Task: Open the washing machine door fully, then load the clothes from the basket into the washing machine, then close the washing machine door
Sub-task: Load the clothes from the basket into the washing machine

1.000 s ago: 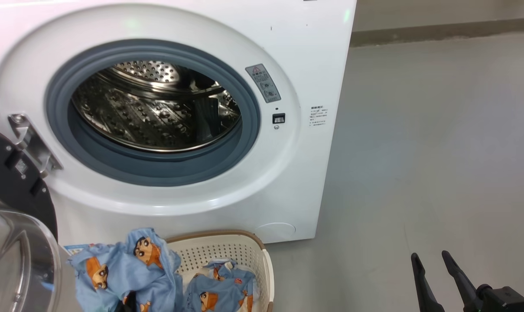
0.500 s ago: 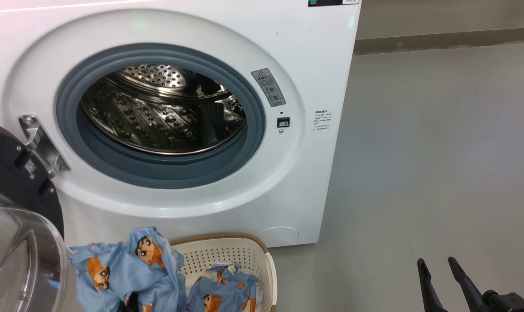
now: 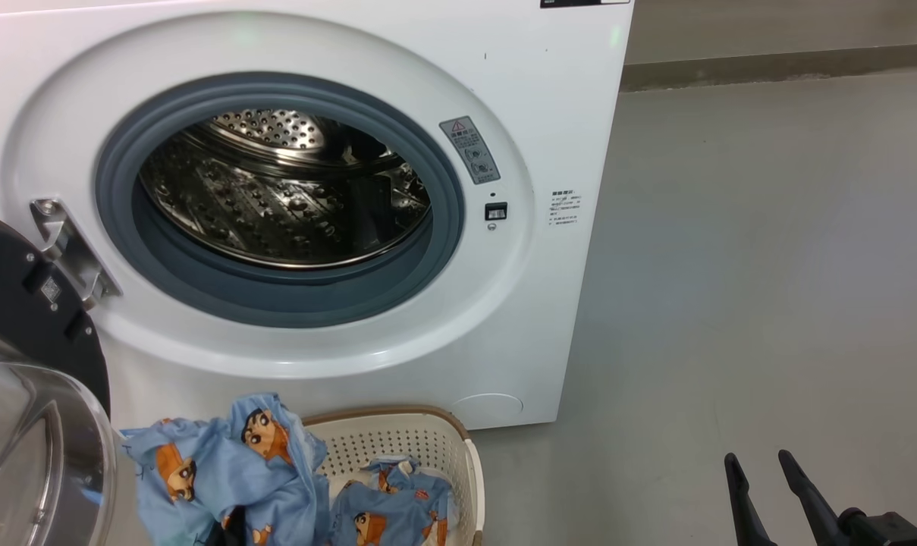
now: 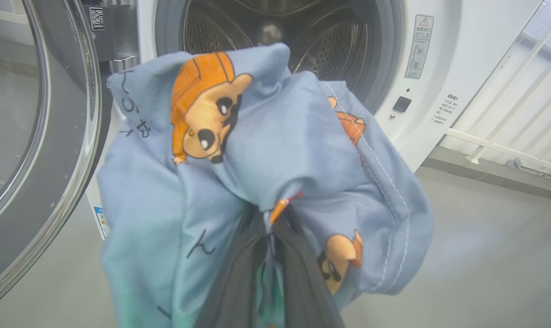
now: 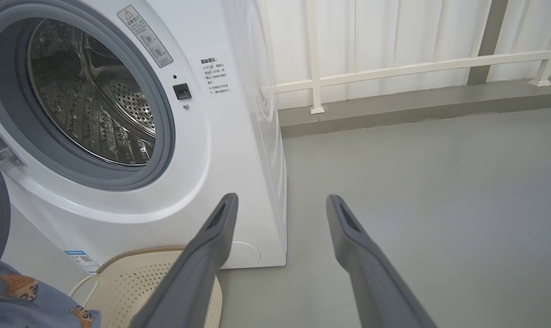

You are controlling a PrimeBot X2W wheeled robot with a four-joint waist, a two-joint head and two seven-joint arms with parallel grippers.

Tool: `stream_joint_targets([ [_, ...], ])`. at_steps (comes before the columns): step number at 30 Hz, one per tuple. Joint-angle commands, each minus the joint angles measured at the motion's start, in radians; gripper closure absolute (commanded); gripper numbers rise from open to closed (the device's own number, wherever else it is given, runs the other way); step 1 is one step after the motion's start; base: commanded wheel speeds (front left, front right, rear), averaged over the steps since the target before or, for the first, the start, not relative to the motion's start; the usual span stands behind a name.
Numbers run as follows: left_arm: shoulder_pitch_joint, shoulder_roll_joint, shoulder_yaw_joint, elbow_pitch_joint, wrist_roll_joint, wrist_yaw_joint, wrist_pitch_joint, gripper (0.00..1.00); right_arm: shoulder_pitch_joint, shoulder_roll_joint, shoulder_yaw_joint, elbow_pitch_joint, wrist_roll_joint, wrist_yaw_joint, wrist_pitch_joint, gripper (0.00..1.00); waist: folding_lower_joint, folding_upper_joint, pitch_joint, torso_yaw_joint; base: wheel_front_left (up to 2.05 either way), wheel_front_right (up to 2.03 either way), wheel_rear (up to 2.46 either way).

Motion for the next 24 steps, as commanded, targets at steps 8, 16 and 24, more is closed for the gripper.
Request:
stream_joint_targets([
  [8, -0.040, 0.003, 0.019, -0.041, 0.005, 0.007, -0.014, 1.00, -0.024, -0.009, 0.040, -0.024, -0.011, 0.001, -0.012, 0.00, 0.0000, 0.0000, 0.017, -0.011, 0.00, 0.00, 0.00],
  [16, -0.097, 0.003, 0.019, -0.034, 0.024, -0.004, -0.014, 1.00, -0.040, -0.005, 0.058, -0.021, -0.005, 0.001, -0.012, 0.00, 0.0000, 0.0000, 0.044, -0.044, 0.00, 0.00, 0.00],
  [24, -0.233, 0.006, 0.033, 0.012, 0.048, -0.020, -0.014, 1.00, -0.069, 0.007, 0.077, -0.017, 0.007, 0.001, -0.012, 0.00, 0.0000, 0.0000, 0.097, -0.089, 0.00, 0.00, 0.00],
])
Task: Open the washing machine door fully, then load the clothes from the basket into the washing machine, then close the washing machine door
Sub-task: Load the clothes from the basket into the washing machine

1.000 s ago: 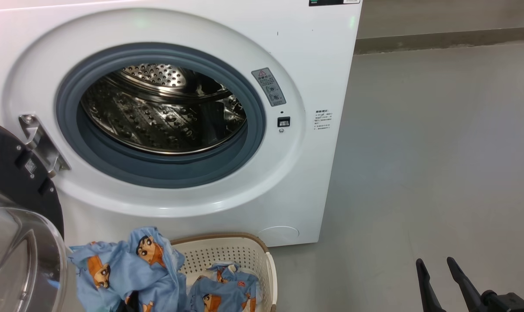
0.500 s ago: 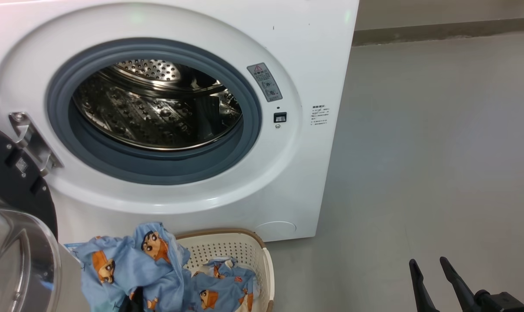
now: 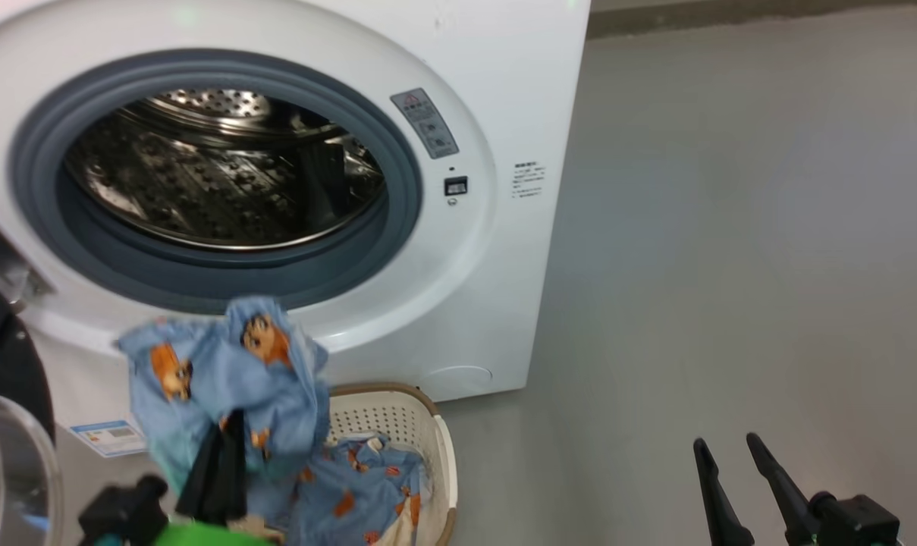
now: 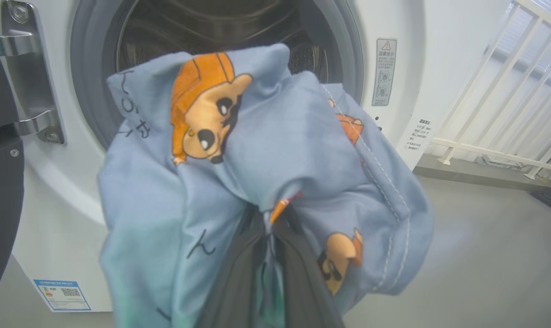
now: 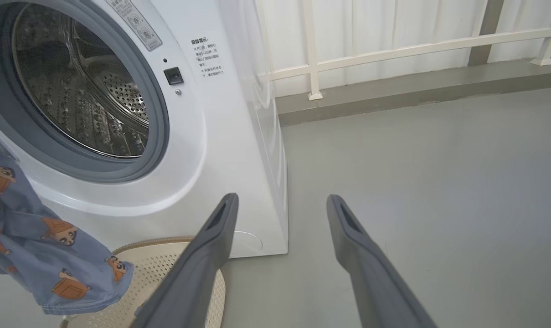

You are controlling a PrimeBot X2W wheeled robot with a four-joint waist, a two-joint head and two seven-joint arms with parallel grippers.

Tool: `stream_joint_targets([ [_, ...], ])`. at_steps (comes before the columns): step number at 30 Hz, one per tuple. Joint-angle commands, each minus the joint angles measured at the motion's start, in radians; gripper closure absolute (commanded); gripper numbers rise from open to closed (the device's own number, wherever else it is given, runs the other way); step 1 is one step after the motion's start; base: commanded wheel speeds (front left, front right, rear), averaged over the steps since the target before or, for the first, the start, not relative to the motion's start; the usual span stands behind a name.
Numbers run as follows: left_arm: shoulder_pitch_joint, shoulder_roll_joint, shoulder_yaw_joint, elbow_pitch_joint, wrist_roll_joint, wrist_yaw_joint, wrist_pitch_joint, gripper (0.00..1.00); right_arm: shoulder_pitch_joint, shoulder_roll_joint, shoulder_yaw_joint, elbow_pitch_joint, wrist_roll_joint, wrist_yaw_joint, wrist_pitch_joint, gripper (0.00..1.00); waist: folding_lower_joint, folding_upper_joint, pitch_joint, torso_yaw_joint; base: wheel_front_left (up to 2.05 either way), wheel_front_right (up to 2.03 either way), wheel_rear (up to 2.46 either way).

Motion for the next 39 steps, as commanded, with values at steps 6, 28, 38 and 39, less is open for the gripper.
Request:
stream_joint_targets([
  [6, -0.218, 0.034, 0.058, 0.072, 0.013, -0.011, -0.013, 1.00, -0.084, 0.000, 0.055, -0.016, 0.018, 0.001, -0.012, 0.00, -0.0001, 0.0000, 0.079, -0.074, 0.00, 0.00, 0.00],
  [28, -0.751, 0.237, 0.139, 0.527, 0.033, 0.001, -0.008, 1.00, -0.279, 0.001, 0.218, -0.016, 0.117, 0.001, -0.012, 0.00, -0.0001, 0.0000, 0.350, -0.271, 0.00, 0.00, 0.00],
  [38, -1.010, 0.291, 0.115, 0.683, 0.067, -0.010, -0.013, 1.00, -0.372, 0.001, 0.255, -0.037, 0.118, 0.001, -0.012, 0.00, -0.0001, 0.0000, 0.498, -0.304, 0.00, 0.00, 0.00],
  [39, -1.029, 0.295, 0.113, 0.692, 0.070, -0.011, -0.013, 1.00, -0.377, 0.001, 0.256, -0.040, 0.117, 0.001, -0.012, 0.00, -0.0001, 0.0000, 0.508, -0.307, 0.00, 0.00, 0.00],
])
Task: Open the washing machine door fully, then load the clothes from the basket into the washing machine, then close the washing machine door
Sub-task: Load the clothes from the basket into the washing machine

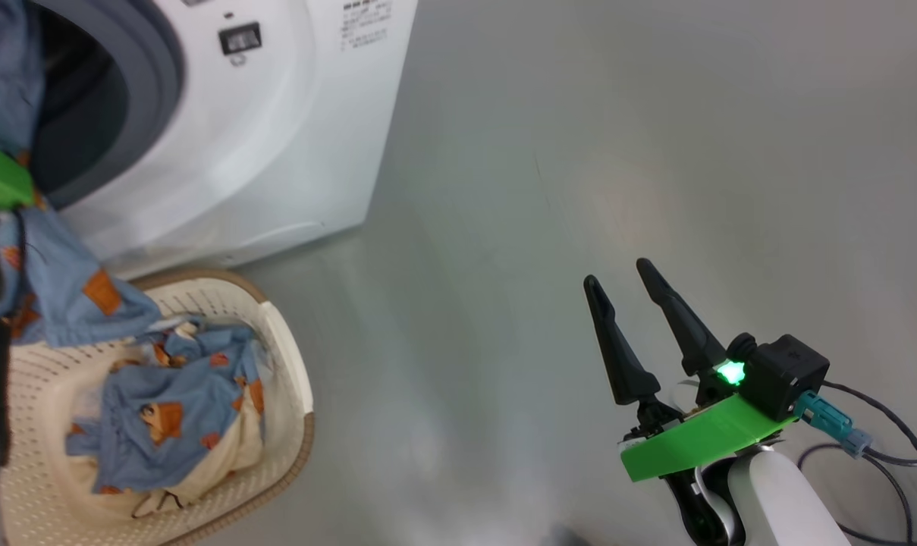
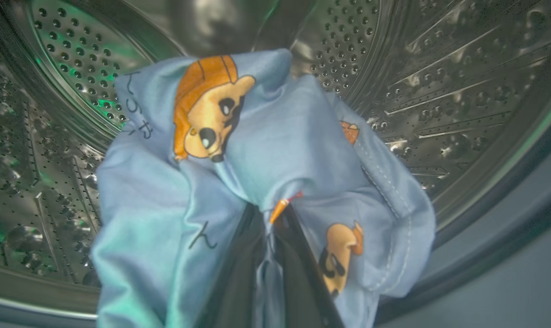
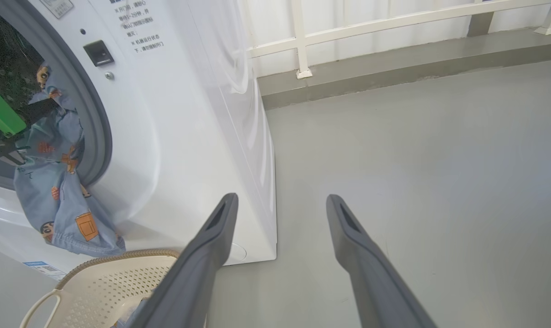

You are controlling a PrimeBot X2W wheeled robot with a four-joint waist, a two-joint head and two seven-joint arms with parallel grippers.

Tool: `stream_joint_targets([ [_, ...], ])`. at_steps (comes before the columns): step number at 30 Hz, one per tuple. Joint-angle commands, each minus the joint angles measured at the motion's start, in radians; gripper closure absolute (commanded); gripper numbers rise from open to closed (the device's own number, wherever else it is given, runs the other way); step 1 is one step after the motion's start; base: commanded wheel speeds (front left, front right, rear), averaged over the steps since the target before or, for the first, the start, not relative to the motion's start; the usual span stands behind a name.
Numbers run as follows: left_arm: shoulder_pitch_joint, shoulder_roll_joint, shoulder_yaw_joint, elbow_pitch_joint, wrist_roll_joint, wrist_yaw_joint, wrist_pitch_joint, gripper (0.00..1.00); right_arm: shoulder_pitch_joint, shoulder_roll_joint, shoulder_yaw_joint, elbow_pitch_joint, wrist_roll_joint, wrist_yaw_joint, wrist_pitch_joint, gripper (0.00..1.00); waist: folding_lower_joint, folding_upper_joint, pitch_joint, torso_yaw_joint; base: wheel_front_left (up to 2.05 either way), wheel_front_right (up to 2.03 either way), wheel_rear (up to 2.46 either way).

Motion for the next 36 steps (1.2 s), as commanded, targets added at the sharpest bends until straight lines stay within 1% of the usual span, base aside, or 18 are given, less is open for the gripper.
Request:
stream_joint_targets([
  [1, -0.039, 0.055, 0.015, -0.011, 0.015, -0.005, -0.006, 1.00, -0.010, -0.003, 0.027, -0.029, 0.002, 0.002, -0.012, 0.00, 0.0000, -0.0001, 0.068, -0.031, 0.00, 0.00, 0.00],
  [8, -0.142, 0.085, 0.008, 0.019, 0.048, -0.002, -0.006, 1.00, -0.026, -0.003, 0.033, -0.034, 0.003, 0.002, -0.012, 0.00, 0.0000, -0.0001, 0.128, -0.033, 0.00, 0.00, 0.00],
  [17, -0.261, 0.101, -0.011, 0.068, 0.083, 0.009, -0.007, 1.00, -0.029, -0.003, 0.051, -0.030, 0.007, 0.002, -0.012, 0.00, 0.0000, -0.0001, 0.148, -0.027, 0.00, 0.00, 0.00],
  [19, -0.286, 0.117, -0.010, 0.081, 0.090, 0.013, -0.007, 1.00, -0.030, -0.003, 0.058, -0.032, 0.007, 0.002, -0.012, 0.00, 0.0000, -0.0001, 0.154, -0.033, 0.00, 0.00, 0.00],
  [25, -0.336, 0.146, -0.004, 0.082, 0.102, 0.023, -0.007, 1.00, -0.027, -0.003, 0.056, -0.035, -0.001, 0.002, -0.012, 0.00, 0.0000, -0.0001, 0.172, -0.047, 0.00, 0.00, 0.00],
  [31, -0.362, 0.161, 0.002, 0.030, 0.122, 0.031, -0.007, 1.00, -0.020, -0.003, 0.049, -0.038, -0.003, 0.002, -0.012, 0.00, 0.0000, -0.0001, 0.194, -0.053, 0.00, 0.00, 0.00],
  [36, -0.348, 0.156, -0.008, 0.079, 0.139, 0.039, -0.007, 1.00, -0.012, -0.003, 0.050, -0.036, -0.002, 0.002, -0.012, 0.00, 0.0000, -0.0001, 0.190, -0.050, 0.00, 0.00, 0.00],
])
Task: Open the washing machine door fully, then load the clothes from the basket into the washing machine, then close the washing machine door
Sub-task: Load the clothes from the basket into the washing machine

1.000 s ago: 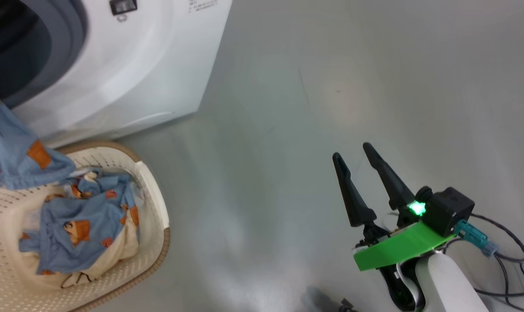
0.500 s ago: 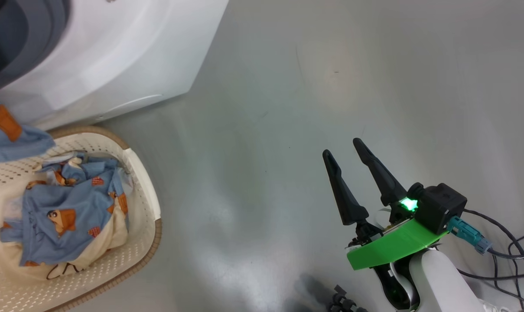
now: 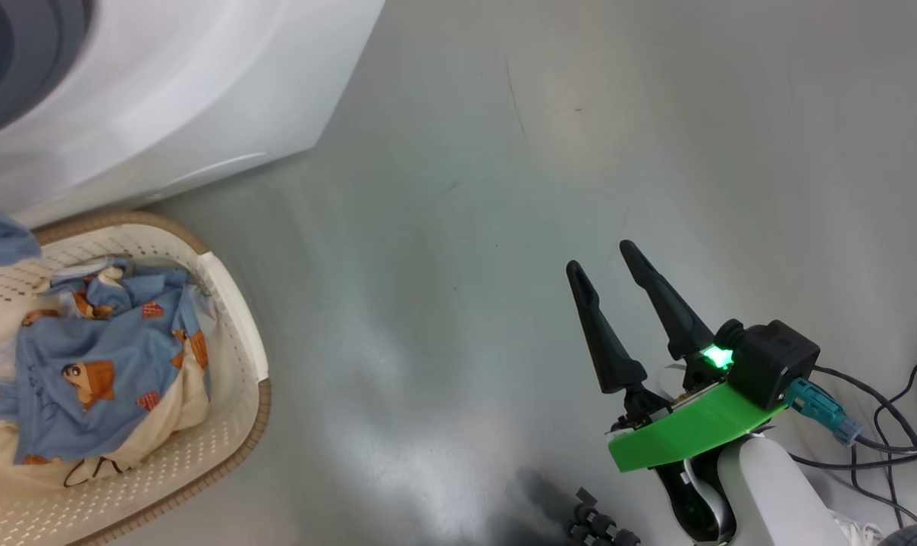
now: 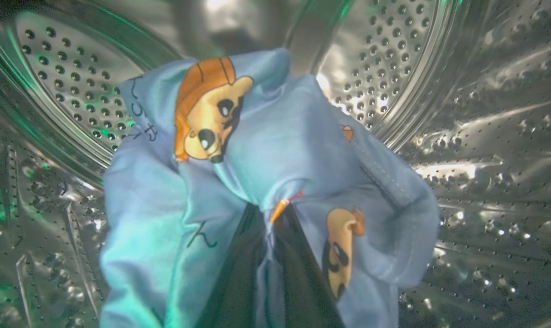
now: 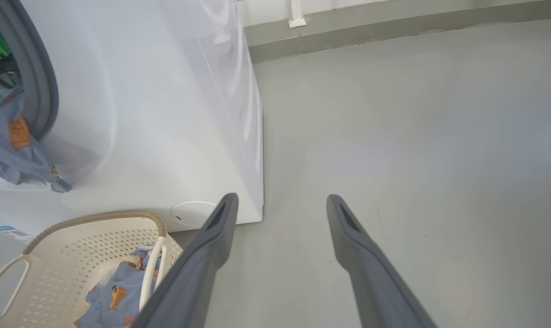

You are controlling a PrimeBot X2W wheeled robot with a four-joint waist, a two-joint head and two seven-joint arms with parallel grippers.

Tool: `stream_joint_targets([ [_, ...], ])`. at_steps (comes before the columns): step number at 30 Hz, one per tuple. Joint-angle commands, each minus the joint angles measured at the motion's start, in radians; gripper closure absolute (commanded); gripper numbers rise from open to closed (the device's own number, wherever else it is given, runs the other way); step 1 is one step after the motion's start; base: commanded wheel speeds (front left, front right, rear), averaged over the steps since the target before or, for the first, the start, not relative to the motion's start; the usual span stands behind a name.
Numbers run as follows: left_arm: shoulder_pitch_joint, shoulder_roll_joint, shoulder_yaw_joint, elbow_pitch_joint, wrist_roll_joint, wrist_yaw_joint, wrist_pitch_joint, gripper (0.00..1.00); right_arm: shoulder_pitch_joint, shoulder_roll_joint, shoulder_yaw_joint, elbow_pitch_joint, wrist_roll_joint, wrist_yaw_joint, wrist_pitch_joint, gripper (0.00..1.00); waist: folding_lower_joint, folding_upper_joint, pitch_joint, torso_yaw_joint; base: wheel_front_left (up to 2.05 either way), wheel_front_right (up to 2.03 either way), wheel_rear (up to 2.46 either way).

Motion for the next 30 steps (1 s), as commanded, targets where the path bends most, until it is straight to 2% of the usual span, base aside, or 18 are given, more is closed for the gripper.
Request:
stream_joint_targets([
  [1, 0.000, 0.044, 0.003, 0.006, 0.014, 0.015, -0.006, 1.00, 0.027, -0.004, 0.020, -0.019, -0.002, 0.002, -0.012, 0.00, 0.0000, 0.0000, -0.007, 0.003, 0.00, 0.00, 0.00],
  [7, -0.024, 0.026, -0.016, 0.131, 0.021, 0.036, 0.005, 1.00, 0.038, -0.004, 0.032, -0.010, -0.006, 0.002, -0.012, 0.00, 0.0000, 0.0000, -0.033, 0.012, 0.00, 0.00, 0.00],
  [8, -0.029, 0.024, -0.019, 0.150, 0.021, 0.040, 0.008, 0.92, 0.041, -0.004, 0.033, -0.009, -0.007, 0.002, -0.012, 0.00, 0.0000, 0.0000, -0.038, 0.013, 0.00, 0.00, 0.00],
  [9, -0.034, 0.022, -0.021, 0.165, 0.023, 0.046, 0.009, 0.71, 0.043, -0.004, 0.035, -0.008, -0.006, 0.002, -0.012, 0.00, 0.0000, 0.0000, -0.042, 0.014, 0.00, 0.00, 0.00],
  [11, -0.043, 0.020, -0.029, 0.198, 0.029, 0.059, 0.020, 0.41, 0.045, -0.004, 0.035, -0.007, -0.006, 0.002, -0.012, 0.00, 0.0000, 0.0000, -0.048, 0.015, 0.00, 0.00, 0.00],
  [12, -0.047, 0.019, -0.031, 0.213, 0.029, 0.063, 0.023, 0.09, 0.046, -0.004, 0.035, -0.006, -0.006, 0.002, -0.012, 0.00, 0.0000, 0.0000, -0.052, 0.016, 0.00, 0.00, 0.00],
  [13, -0.051, 0.018, -0.033, 0.225, 0.029, 0.065, 0.022, 0.00, 0.047, -0.004, 0.035, -0.005, -0.006, 0.002, -0.012, 0.00, 0.0000, 0.0000, -0.055, 0.017, 0.00, 0.00, 0.00],
  [23, -0.061, -0.001, -0.056, 0.323, 0.030, 0.093, 0.015, 0.00, 0.059, -0.004, 0.024, 0.002, -0.009, 0.002, -0.012, 0.00, 0.0000, 0.0000, -0.097, 0.034, 0.00, 0.00, 0.00],
  [30, -0.029, -0.043, -0.056, 0.350, 0.014, 0.117, 0.008, 0.00, 0.069, -0.004, 0.023, 0.009, -0.013, 0.002, -0.012, 0.00, 0.0000, 0.0000, -0.137, 0.056, 0.00, 0.00, 0.00],
])
